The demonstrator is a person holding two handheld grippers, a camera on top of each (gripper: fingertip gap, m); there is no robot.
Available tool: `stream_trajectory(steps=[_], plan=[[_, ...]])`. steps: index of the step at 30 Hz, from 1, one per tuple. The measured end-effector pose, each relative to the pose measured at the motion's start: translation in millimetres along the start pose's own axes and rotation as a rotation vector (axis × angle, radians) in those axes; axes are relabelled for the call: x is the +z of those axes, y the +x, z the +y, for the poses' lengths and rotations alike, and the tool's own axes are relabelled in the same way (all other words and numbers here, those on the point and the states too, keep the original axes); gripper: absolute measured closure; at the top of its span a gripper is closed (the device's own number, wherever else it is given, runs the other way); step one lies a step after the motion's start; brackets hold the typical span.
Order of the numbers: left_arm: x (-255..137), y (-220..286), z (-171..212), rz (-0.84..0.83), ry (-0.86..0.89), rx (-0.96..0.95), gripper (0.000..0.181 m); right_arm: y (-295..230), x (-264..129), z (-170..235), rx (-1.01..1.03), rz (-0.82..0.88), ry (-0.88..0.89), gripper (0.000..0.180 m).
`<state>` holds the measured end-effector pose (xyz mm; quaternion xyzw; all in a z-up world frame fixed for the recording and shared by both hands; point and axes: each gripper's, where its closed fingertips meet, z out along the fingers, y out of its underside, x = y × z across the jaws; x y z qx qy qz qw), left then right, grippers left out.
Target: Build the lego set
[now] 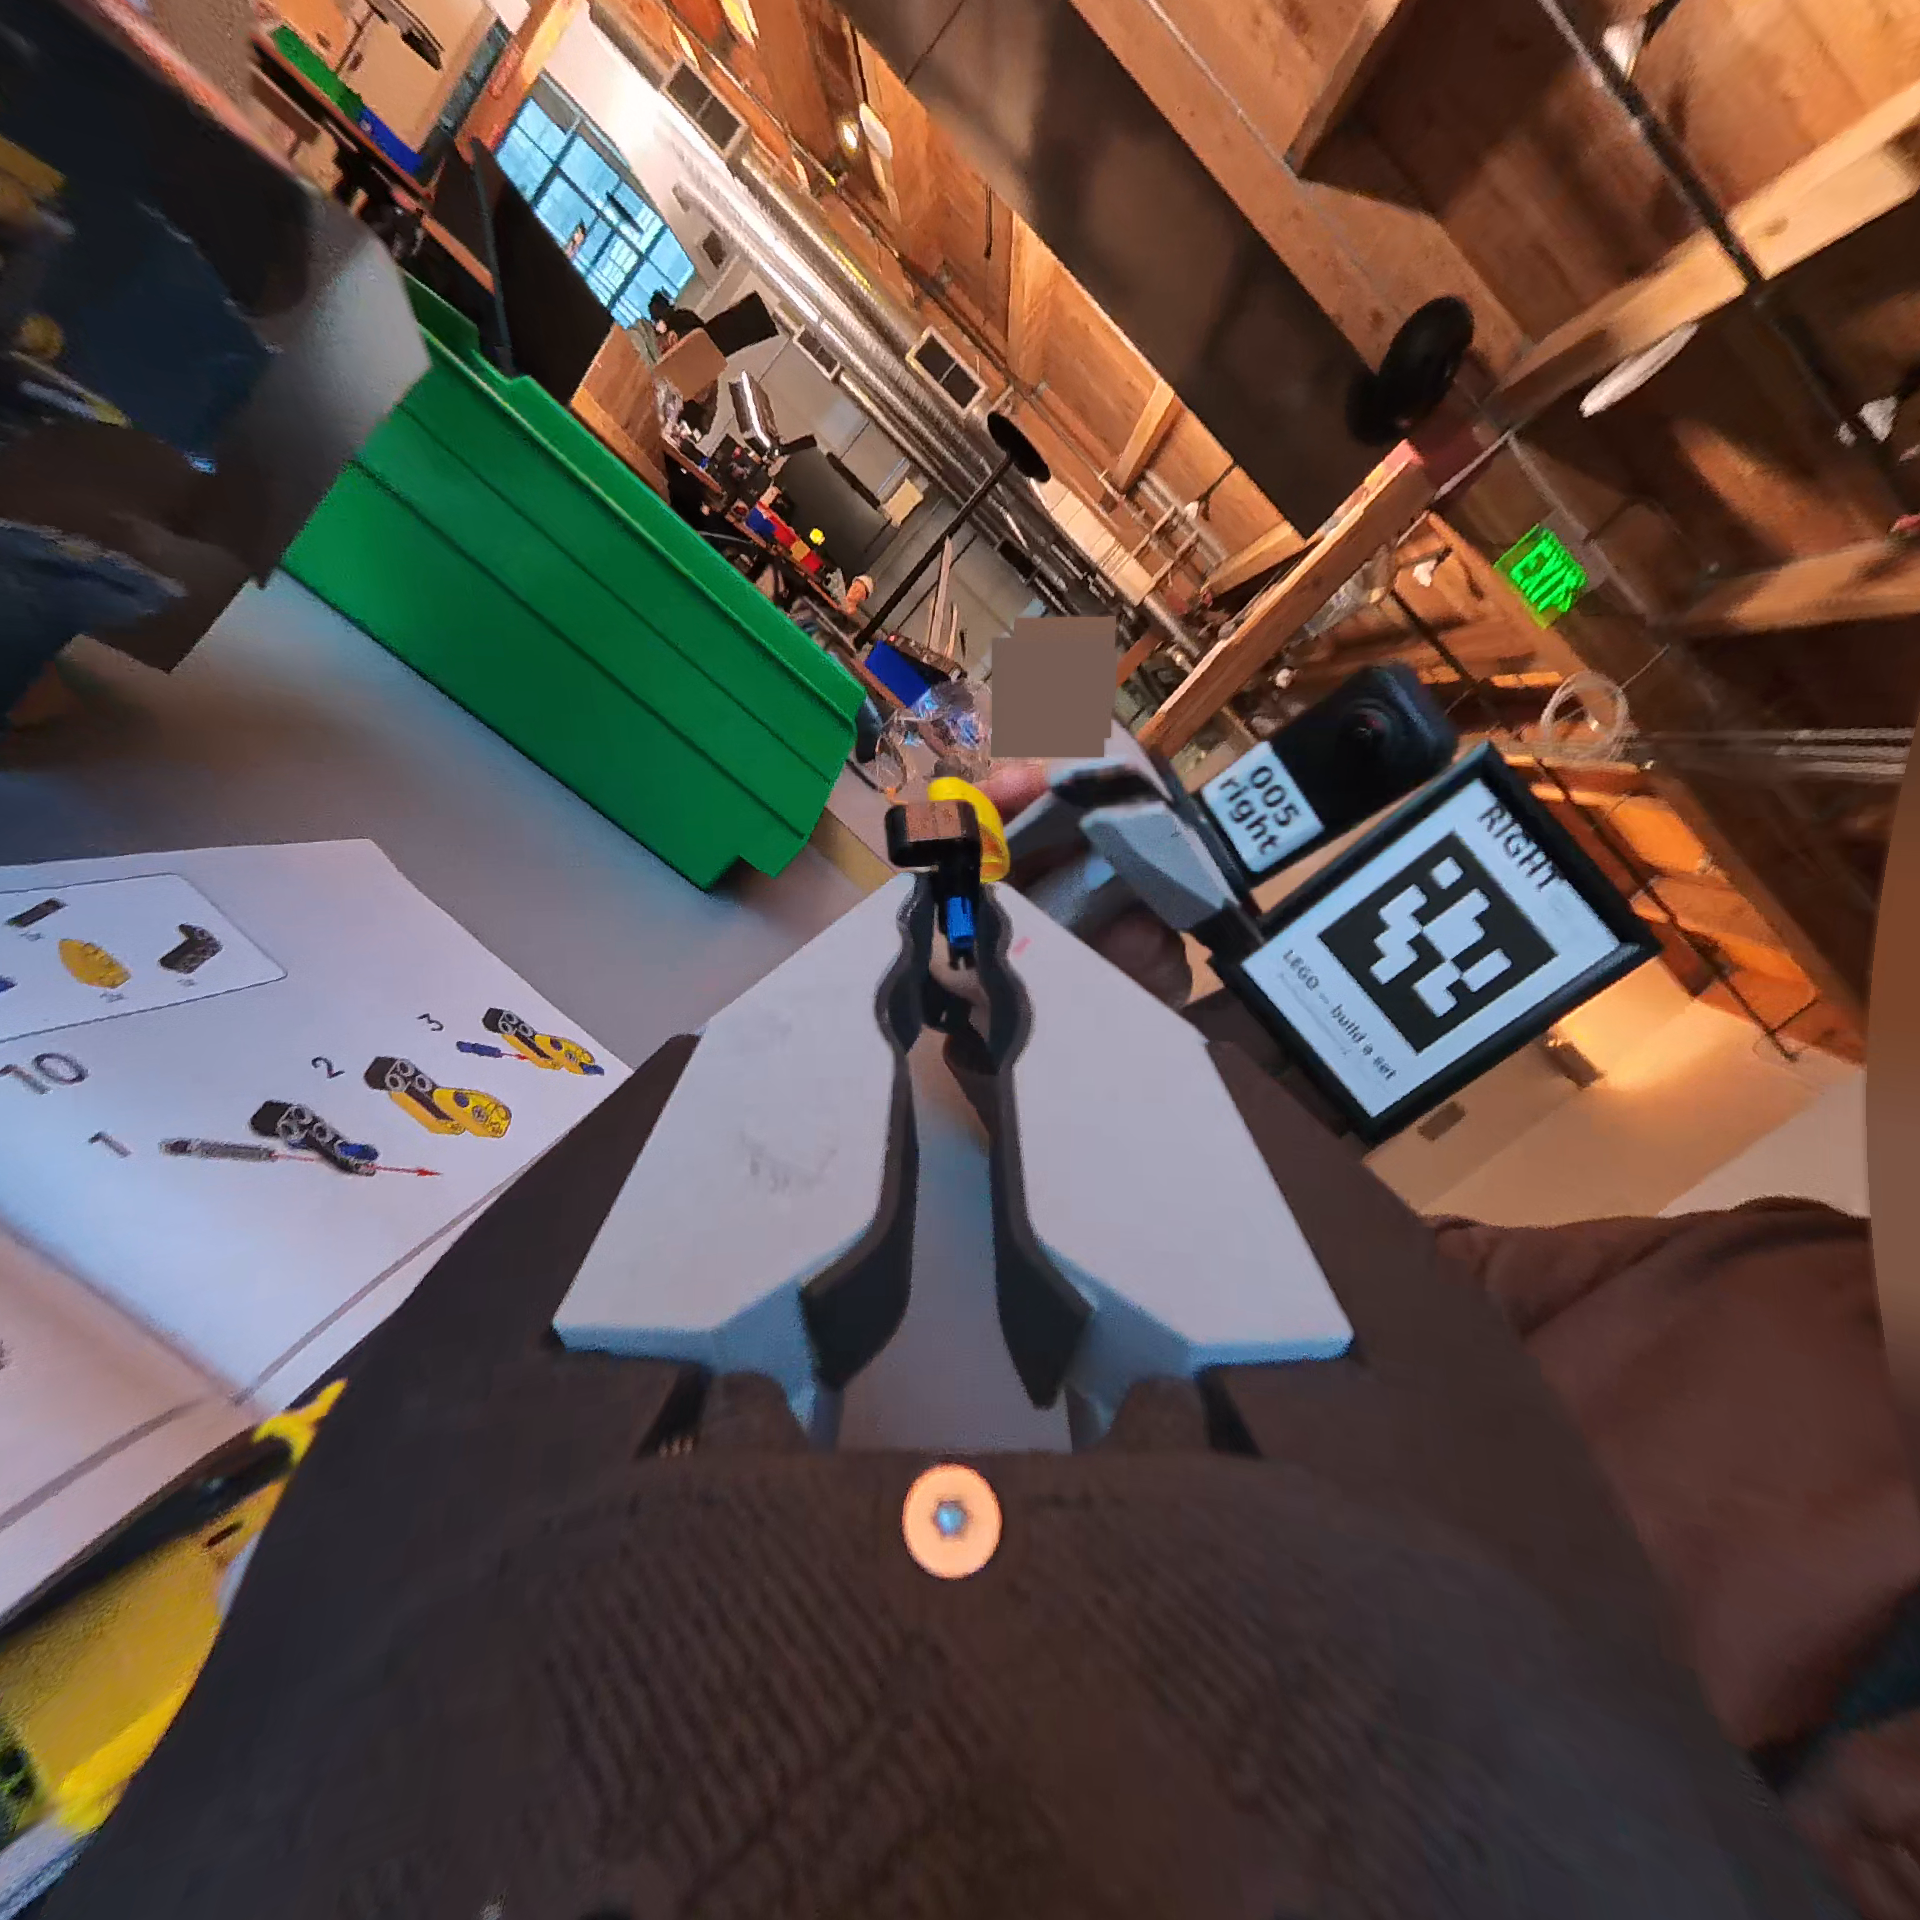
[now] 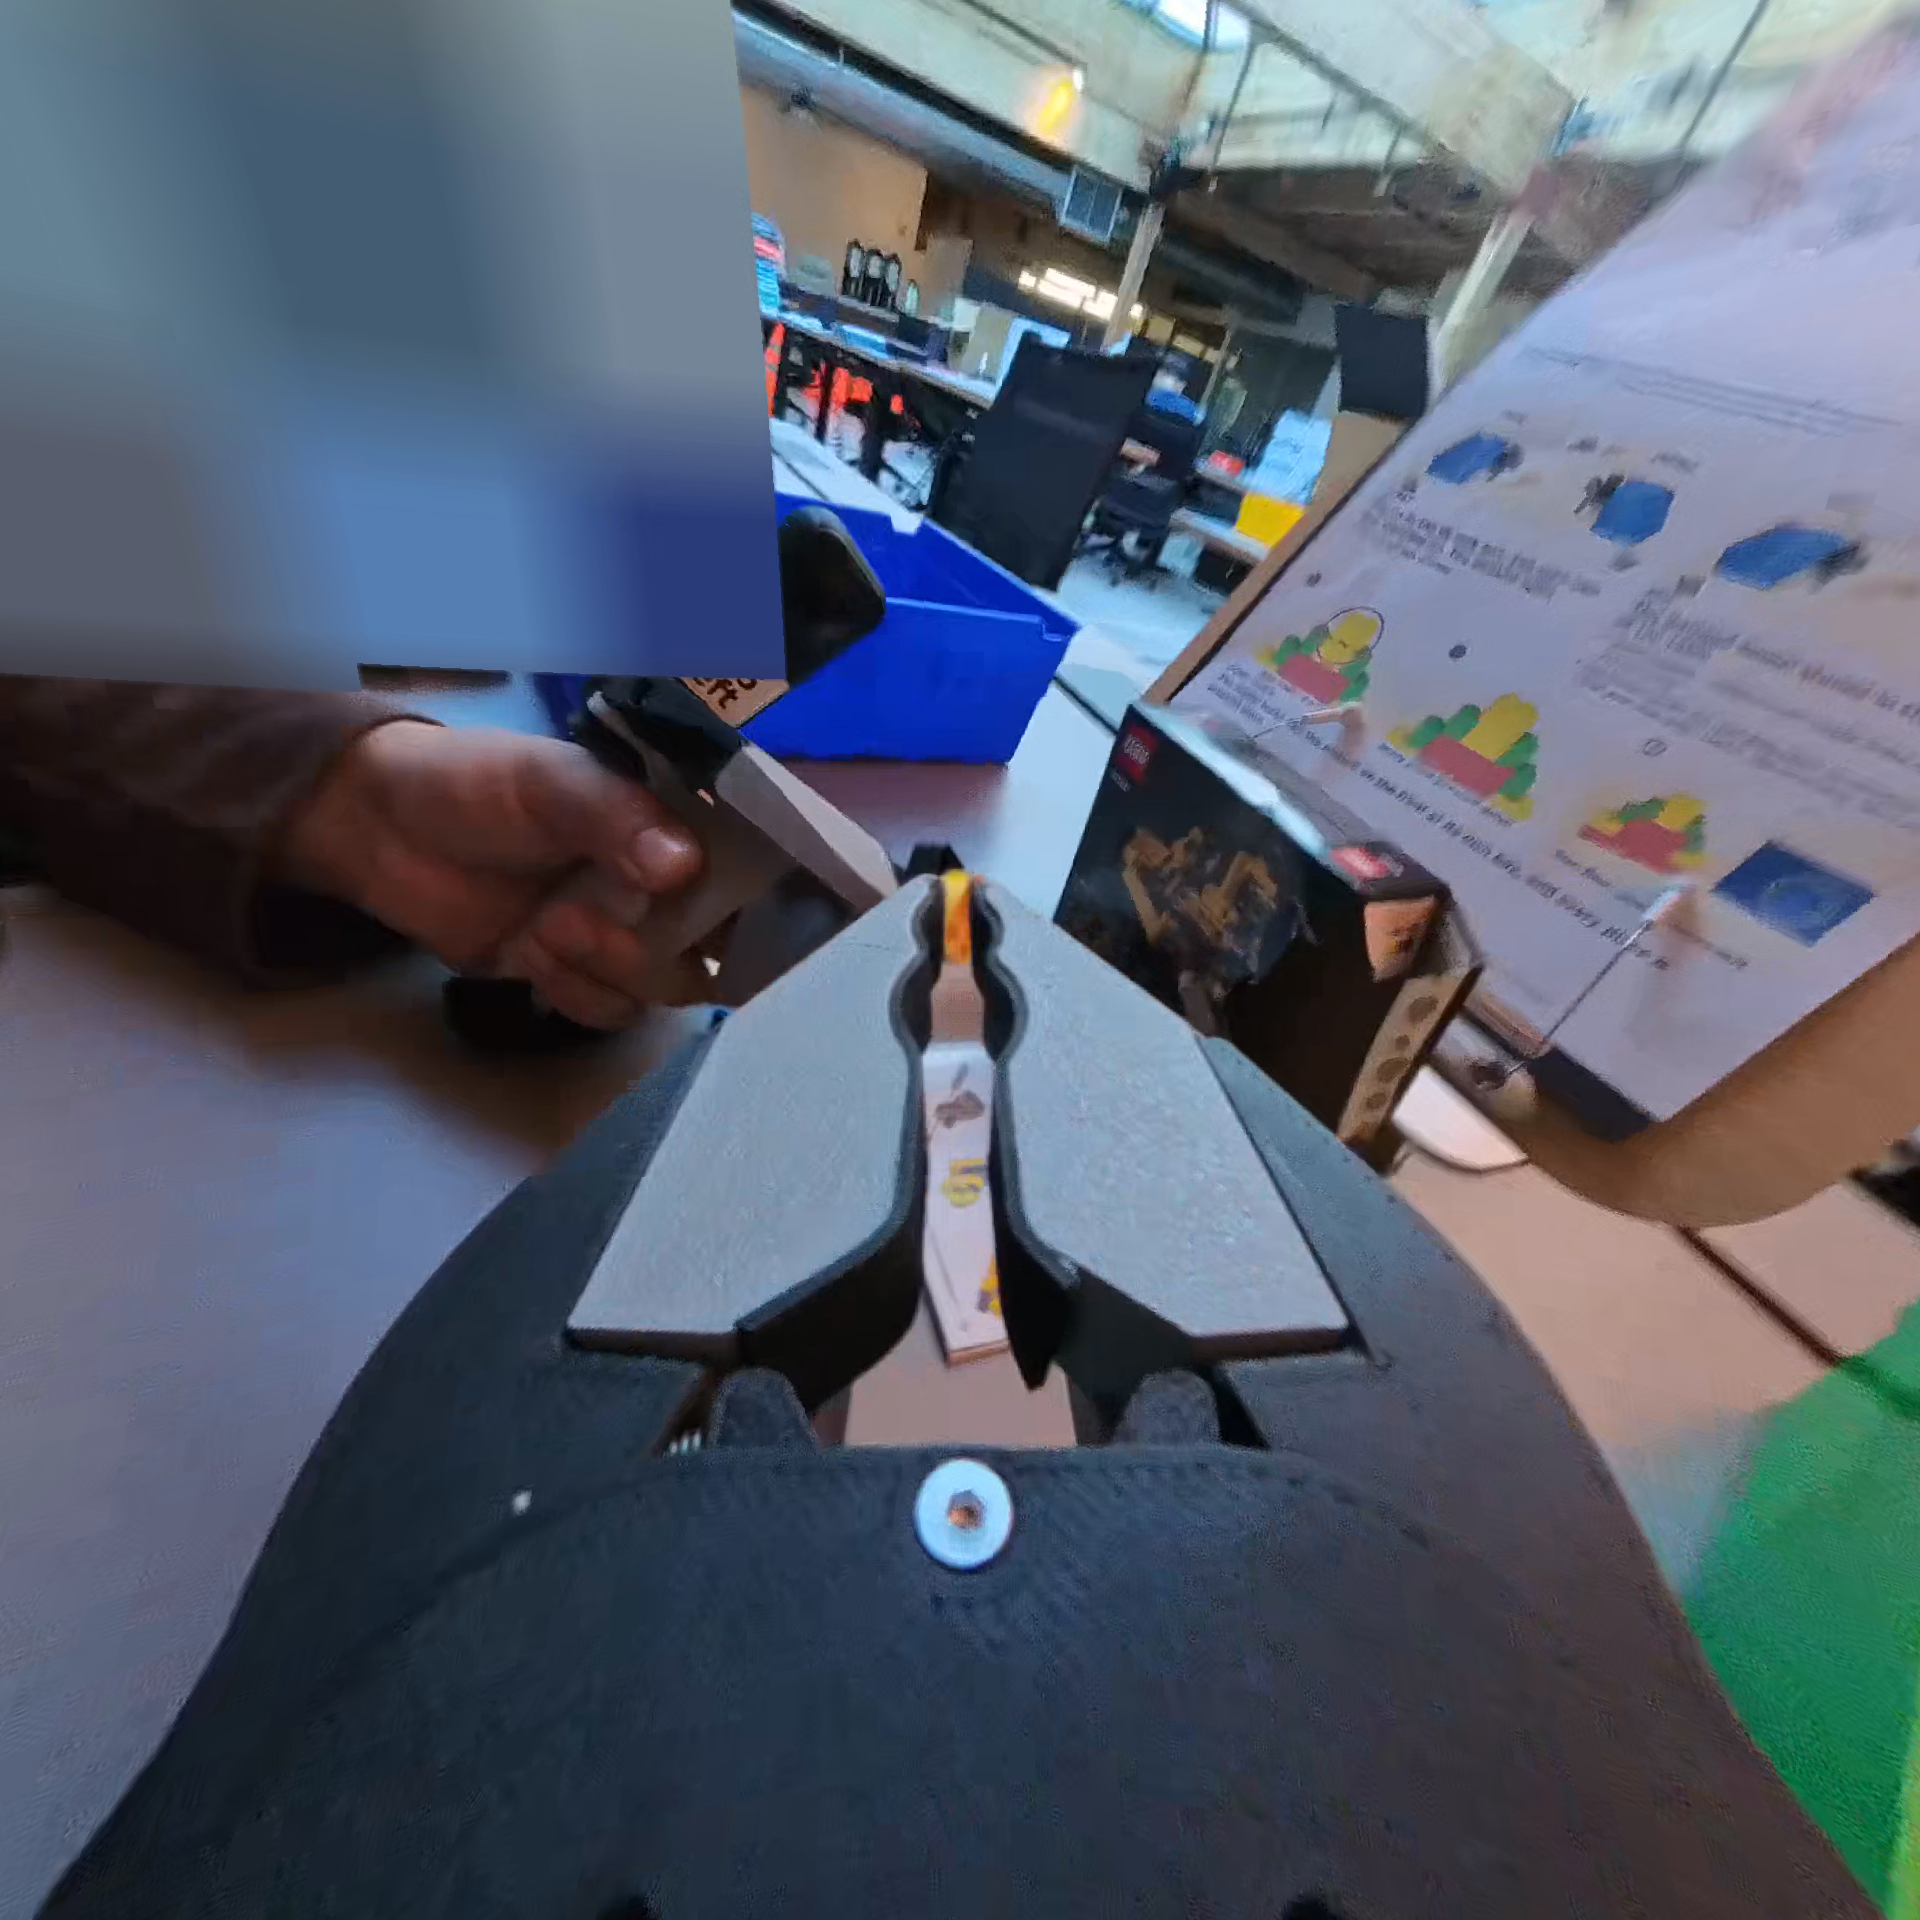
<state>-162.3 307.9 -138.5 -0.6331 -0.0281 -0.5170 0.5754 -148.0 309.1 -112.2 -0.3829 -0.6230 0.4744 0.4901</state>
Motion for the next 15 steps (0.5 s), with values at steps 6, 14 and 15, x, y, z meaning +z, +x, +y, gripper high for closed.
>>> stream_trajectory(steps=[6, 14, 15], plan=[[0, 1, -1, 0.024, 0.015, -0.054, 0.176, 1, 15, 23, -0.103, 0.077, -0.137, 0.161], [2, -3, 4, 0.010, 0.012, -0.080, 0.176, 1, 19, 21, -0.179, 0.130, -0.136, 0.165], [2, -4, 4, 0.005, 0.005, -0.084, 0.176, 1, 19, 23, -0.176, 0.128, -0.148, 0.165]])
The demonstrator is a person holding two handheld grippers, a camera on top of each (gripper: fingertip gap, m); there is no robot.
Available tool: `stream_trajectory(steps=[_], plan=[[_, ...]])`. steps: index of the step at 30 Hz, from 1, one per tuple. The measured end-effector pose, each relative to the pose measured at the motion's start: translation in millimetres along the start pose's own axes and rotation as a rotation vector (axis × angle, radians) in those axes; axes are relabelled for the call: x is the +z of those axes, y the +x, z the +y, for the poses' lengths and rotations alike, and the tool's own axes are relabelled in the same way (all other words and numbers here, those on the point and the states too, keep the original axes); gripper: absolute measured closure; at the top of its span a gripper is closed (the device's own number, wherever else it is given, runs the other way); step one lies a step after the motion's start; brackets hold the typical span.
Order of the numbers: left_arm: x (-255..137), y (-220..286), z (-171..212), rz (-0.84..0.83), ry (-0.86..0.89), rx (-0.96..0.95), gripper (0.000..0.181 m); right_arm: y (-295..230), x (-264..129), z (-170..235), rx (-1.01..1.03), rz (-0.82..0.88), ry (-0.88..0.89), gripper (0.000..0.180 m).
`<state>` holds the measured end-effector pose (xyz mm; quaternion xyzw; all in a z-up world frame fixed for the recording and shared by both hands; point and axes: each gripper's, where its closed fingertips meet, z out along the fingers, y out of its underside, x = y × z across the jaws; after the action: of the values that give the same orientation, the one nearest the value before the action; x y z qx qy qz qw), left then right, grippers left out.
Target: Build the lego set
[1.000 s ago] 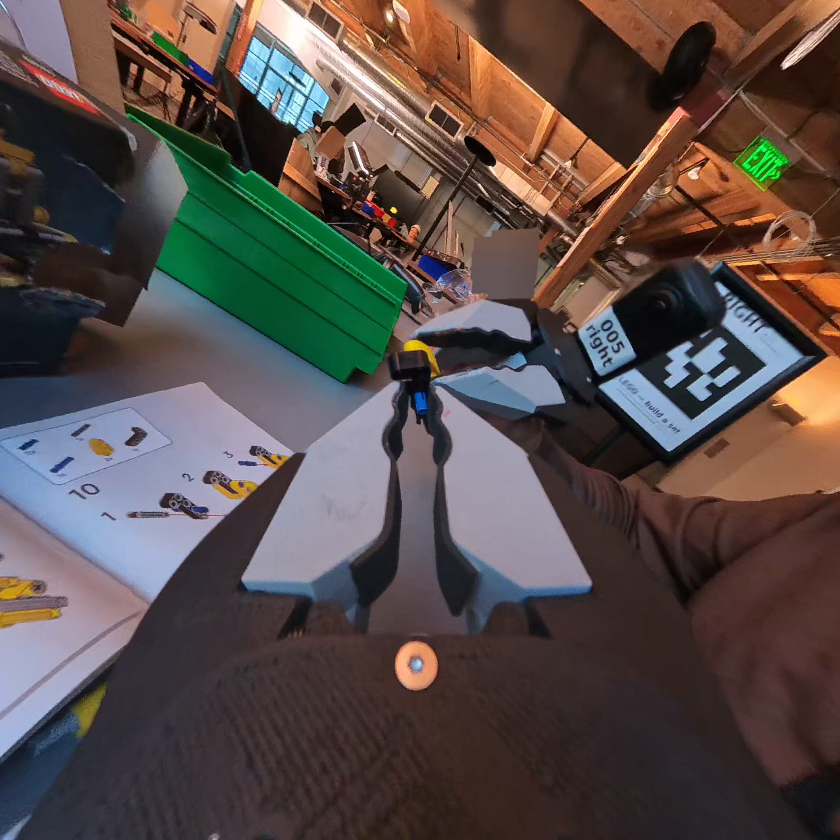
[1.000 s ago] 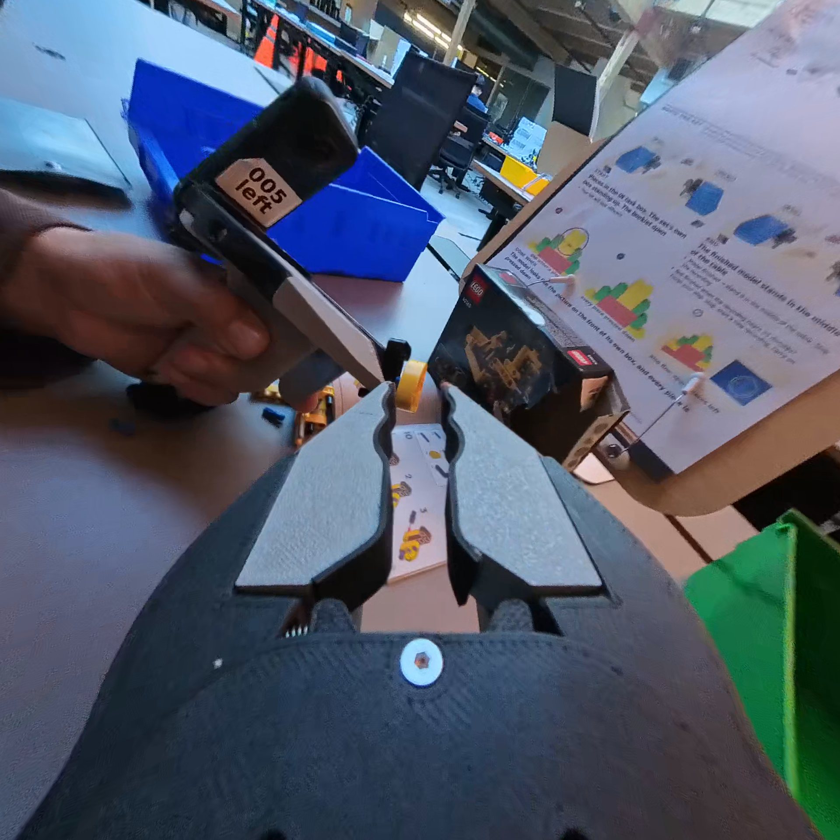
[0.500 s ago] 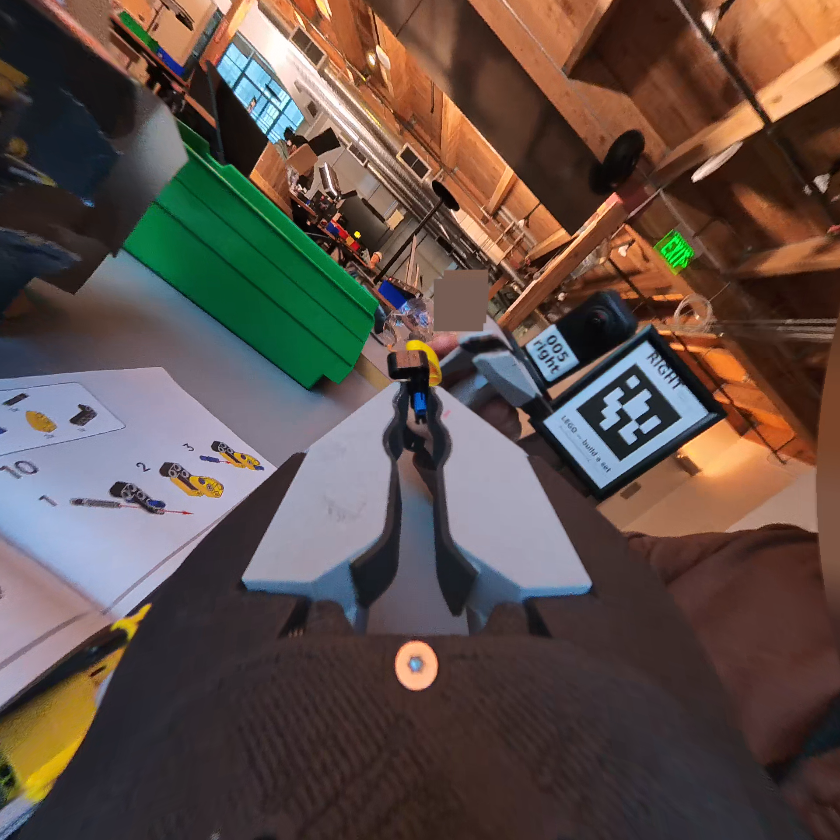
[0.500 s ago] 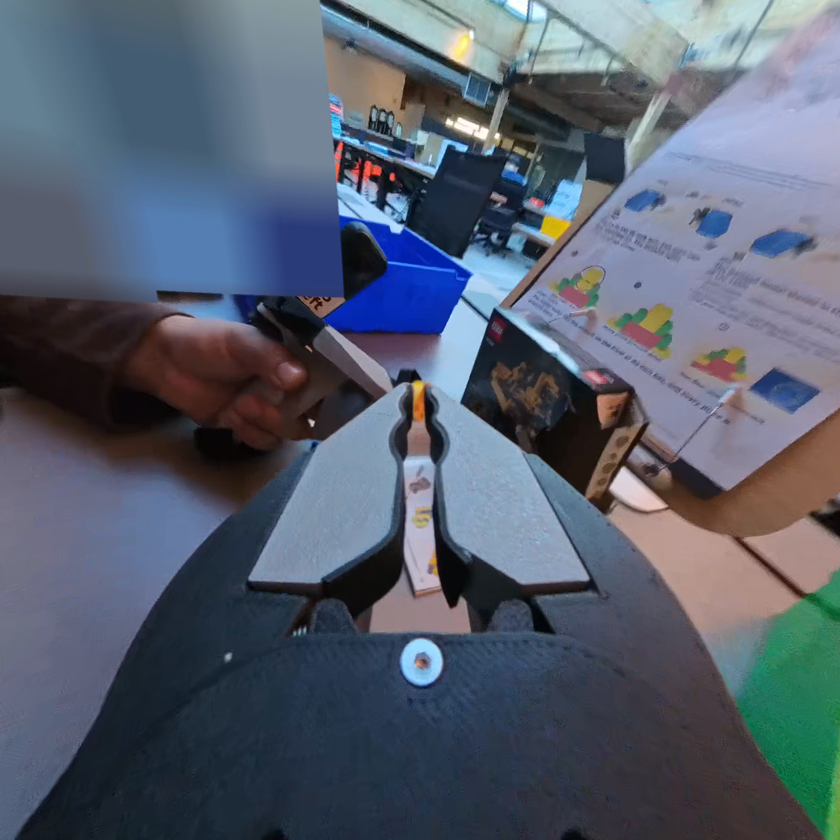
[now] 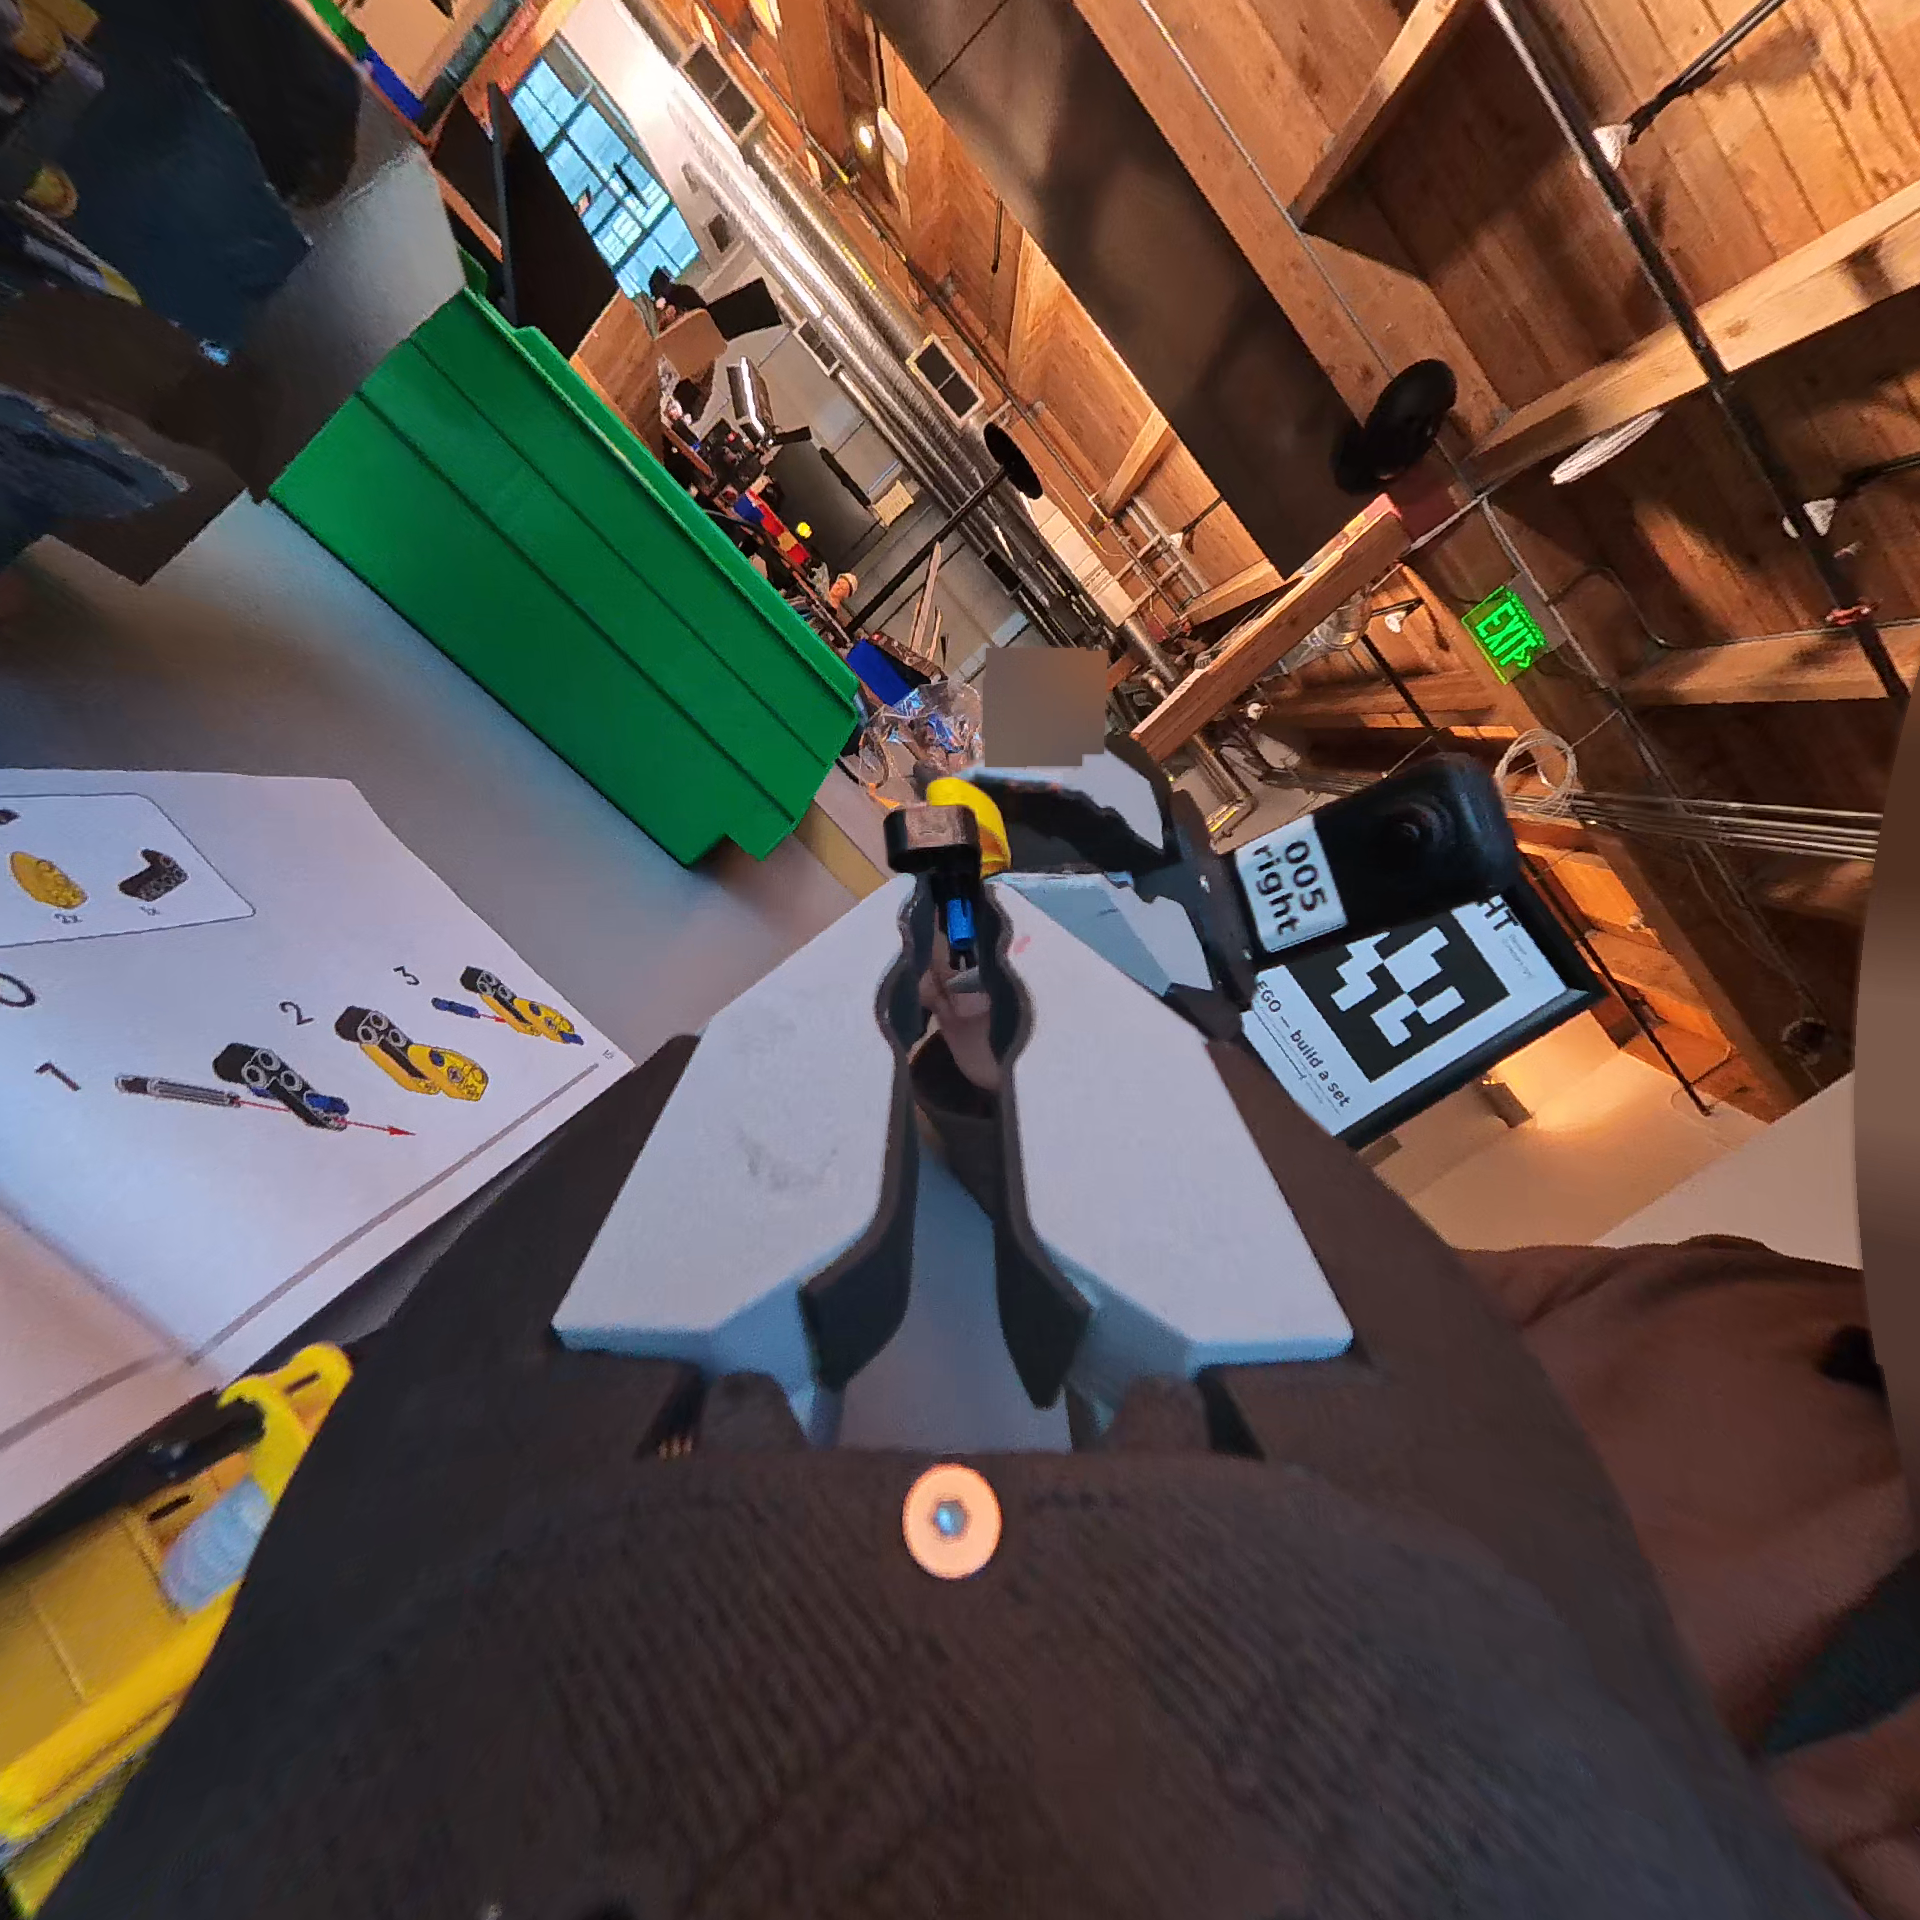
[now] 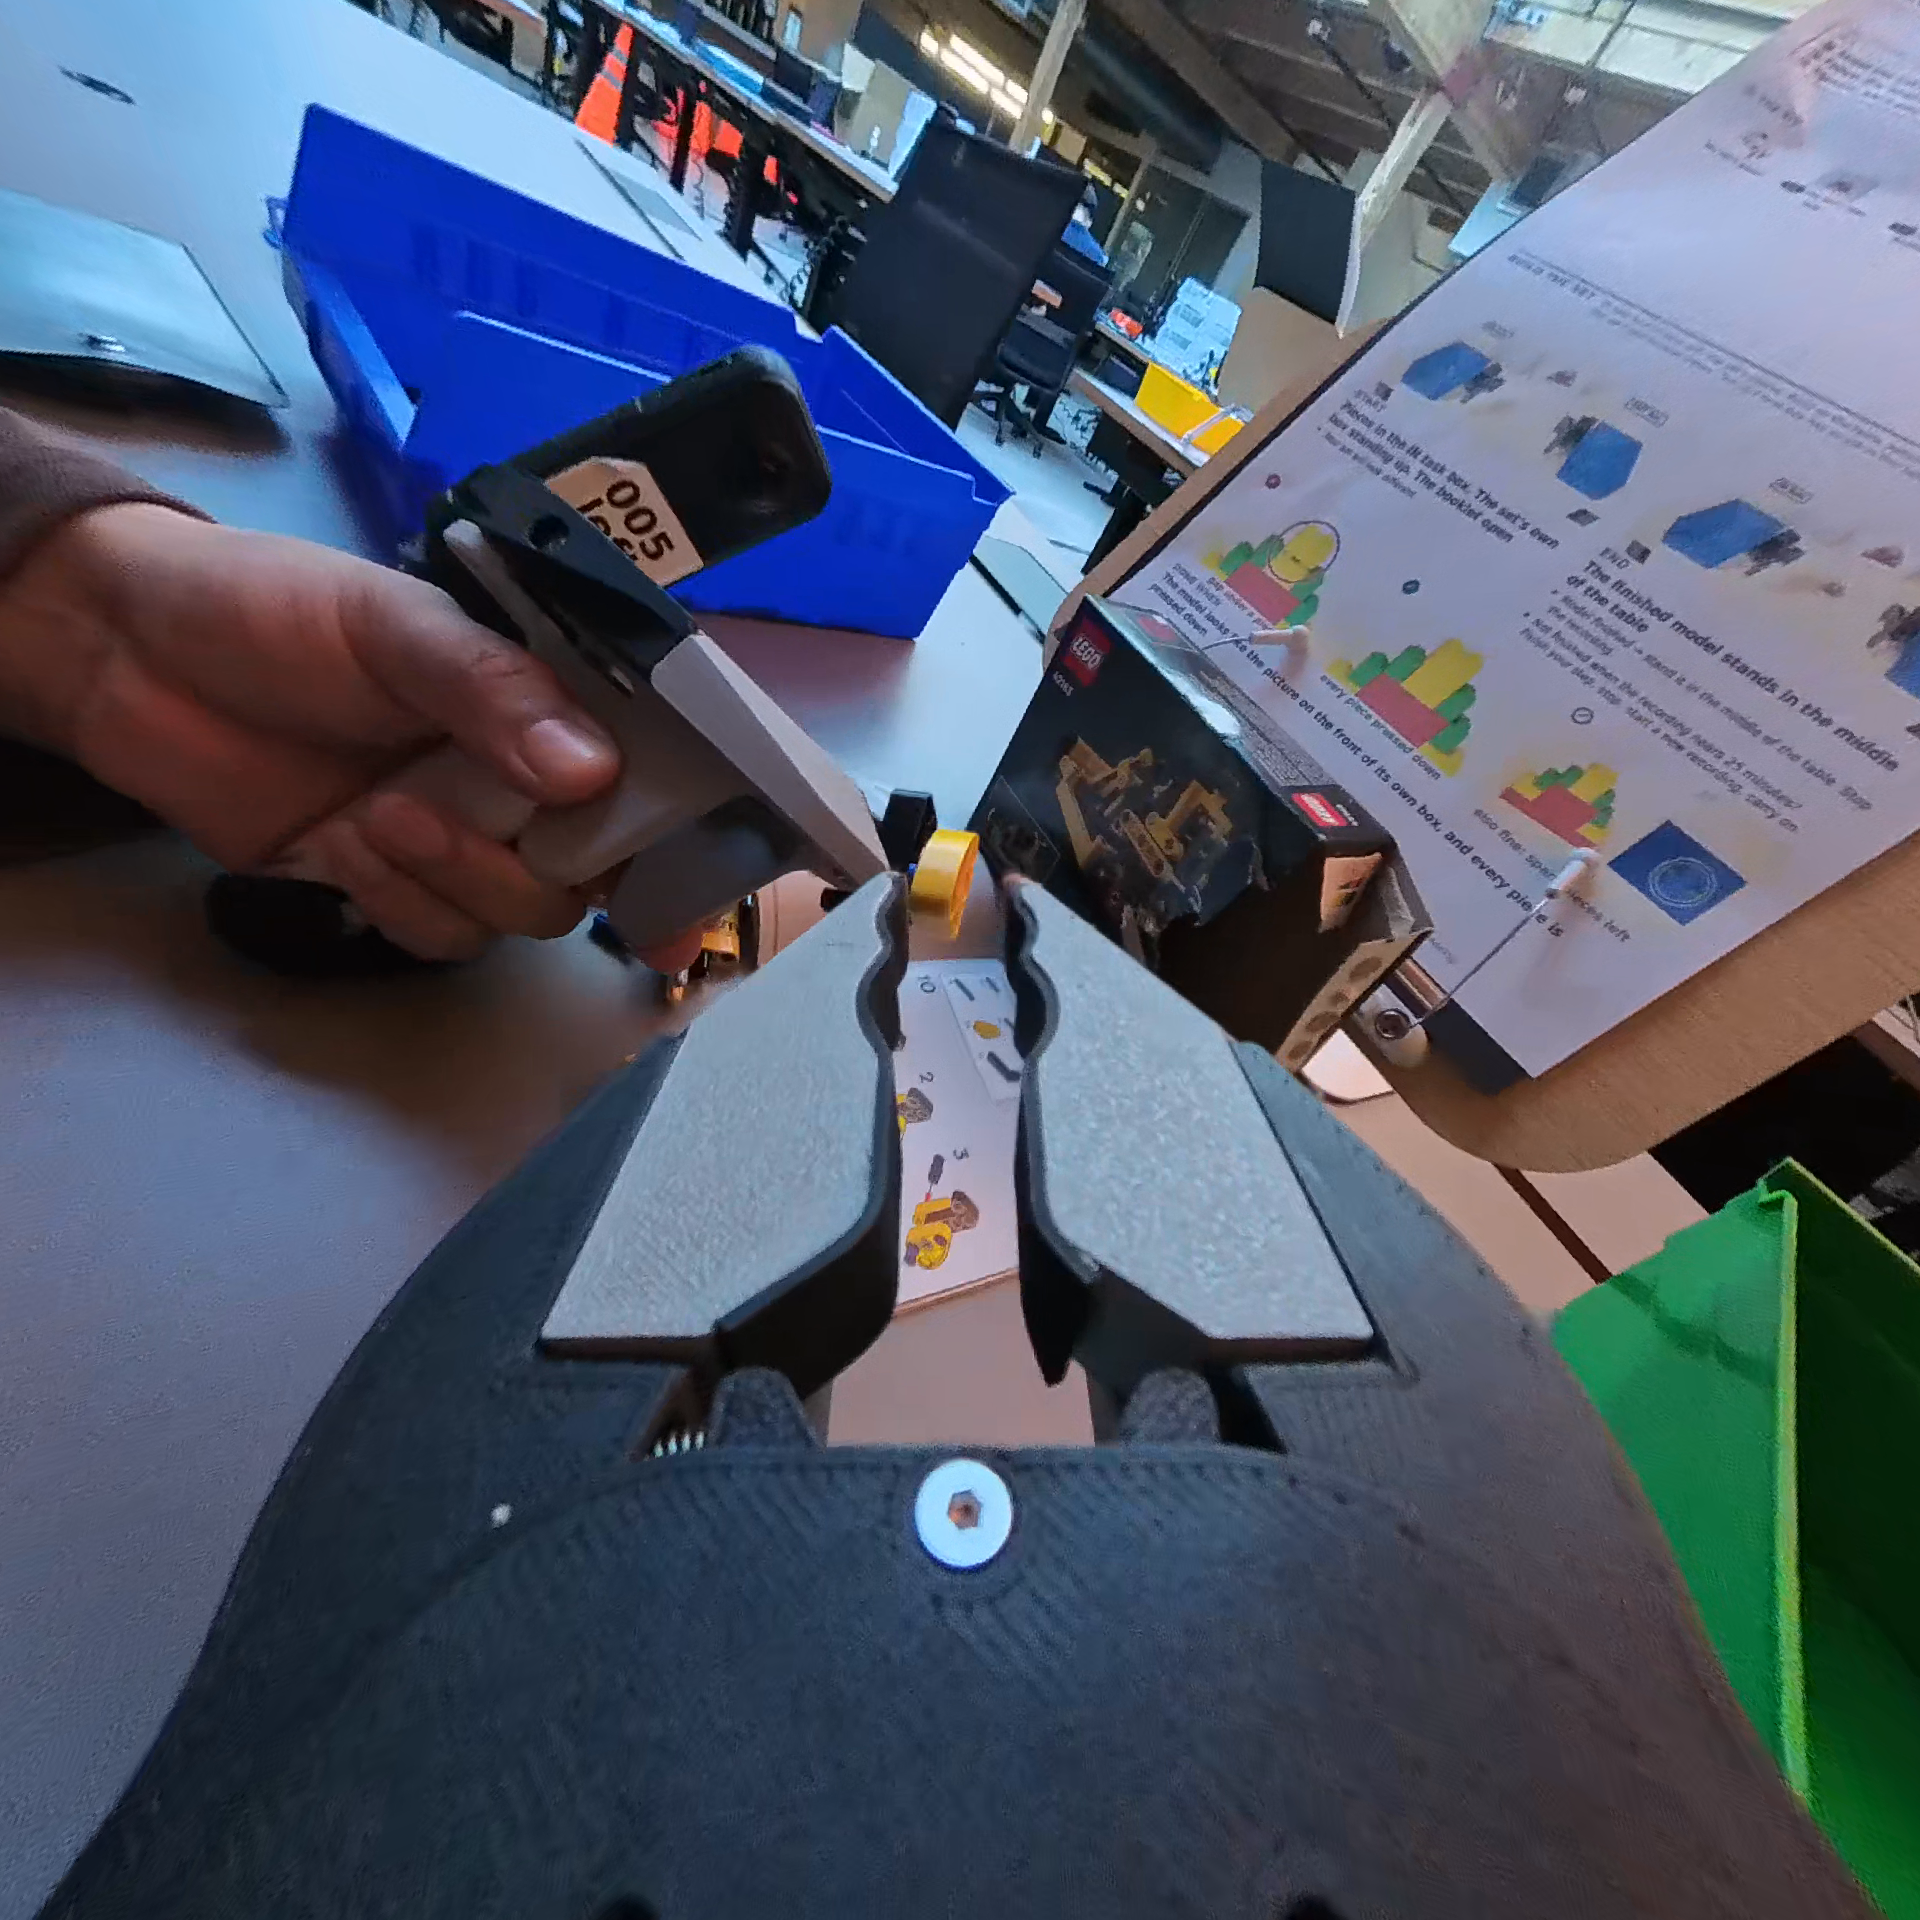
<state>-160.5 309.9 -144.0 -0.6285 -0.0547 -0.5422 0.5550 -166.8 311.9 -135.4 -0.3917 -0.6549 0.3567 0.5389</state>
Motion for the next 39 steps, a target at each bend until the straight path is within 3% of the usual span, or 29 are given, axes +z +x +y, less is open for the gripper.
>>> stream_trajectory(steps=[5, 8, 11, 15, 19, 25, 32, 36, 39], plan=[[-2, 1, 2, 0.006, -0.023, 0.010, 0.176, -8, 0, 0, -0.027, -0.034, 0.017, 0.172], [-3, 0, 3, -0.031, -0.053, 0.100, 0.176, -9, 2, 2, 0.103, -0.110, 0.049, 0.173], [-5, -1, -2, -0.074, -0.051, 0.214, 0.176, -6, 5, 0, 0.057, -0.059, 0.045, 0.174], [-3, 5, -14, -0.021, 0.049, 0.078, 0.176, 6, 8, -11, 0.115, 0.037, 0.074, 0.176], [-8, -7, -18, -0.035, 0.108, -0.028, 0.176, 8, 18, -4, -0.027, 0.162, -0.023, 0.177], [-11, -8, -23, -0.057, 0.144, -0.010, 0.176, 10, 22, -7, -0.200, 0.248, -0.063, 0.177], [-9, -7, -25, -0.136, 0.121, 0.163, 0.176, 14, 21, -7, -0.037, 0.209, -0.018, 0.176], [-9, -6, -25, -0.134, 0.129, 0.163, 0.176, 14, 21, -7, 0.001, 0.197, -0.010, 0.177], [-10, -10, -23, -0.116, 0.132, 0.100, 0.176, 13, 23, -4, -0.082, 0.209, -0.038, 0.177]])
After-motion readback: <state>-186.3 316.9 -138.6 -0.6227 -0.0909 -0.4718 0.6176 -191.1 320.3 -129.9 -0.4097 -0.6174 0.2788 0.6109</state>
